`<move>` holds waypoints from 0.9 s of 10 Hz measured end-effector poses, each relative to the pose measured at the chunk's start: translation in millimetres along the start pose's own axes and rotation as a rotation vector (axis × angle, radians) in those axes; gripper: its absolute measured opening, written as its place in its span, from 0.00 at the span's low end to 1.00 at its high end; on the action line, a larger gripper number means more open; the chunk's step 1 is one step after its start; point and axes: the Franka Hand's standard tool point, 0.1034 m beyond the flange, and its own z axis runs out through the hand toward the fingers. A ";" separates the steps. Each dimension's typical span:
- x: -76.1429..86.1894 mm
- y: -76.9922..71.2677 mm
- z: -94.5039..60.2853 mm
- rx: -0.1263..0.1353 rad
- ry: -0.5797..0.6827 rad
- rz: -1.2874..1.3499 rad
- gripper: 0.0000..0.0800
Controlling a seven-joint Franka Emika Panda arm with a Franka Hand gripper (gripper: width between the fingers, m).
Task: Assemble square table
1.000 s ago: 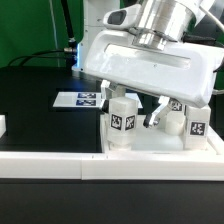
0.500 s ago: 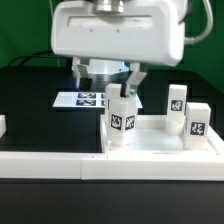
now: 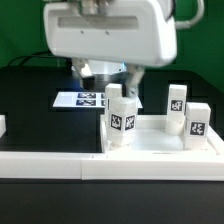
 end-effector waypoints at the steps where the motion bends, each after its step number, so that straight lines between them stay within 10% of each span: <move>1: -5.7 -5.4 11.5 -0.015 0.002 0.014 0.81; 6: -9.8 -5.5 24.6 -0.026 0.003 0.043 0.74; 8: -9.4 -5.2 24.5 -0.026 0.003 0.045 0.38; 9: -9.6 -5.2 24.7 -0.026 0.004 0.131 0.38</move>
Offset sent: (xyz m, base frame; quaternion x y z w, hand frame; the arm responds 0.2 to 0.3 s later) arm -0.0031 0.0053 -0.0233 -0.0141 0.0040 -0.0167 0.9998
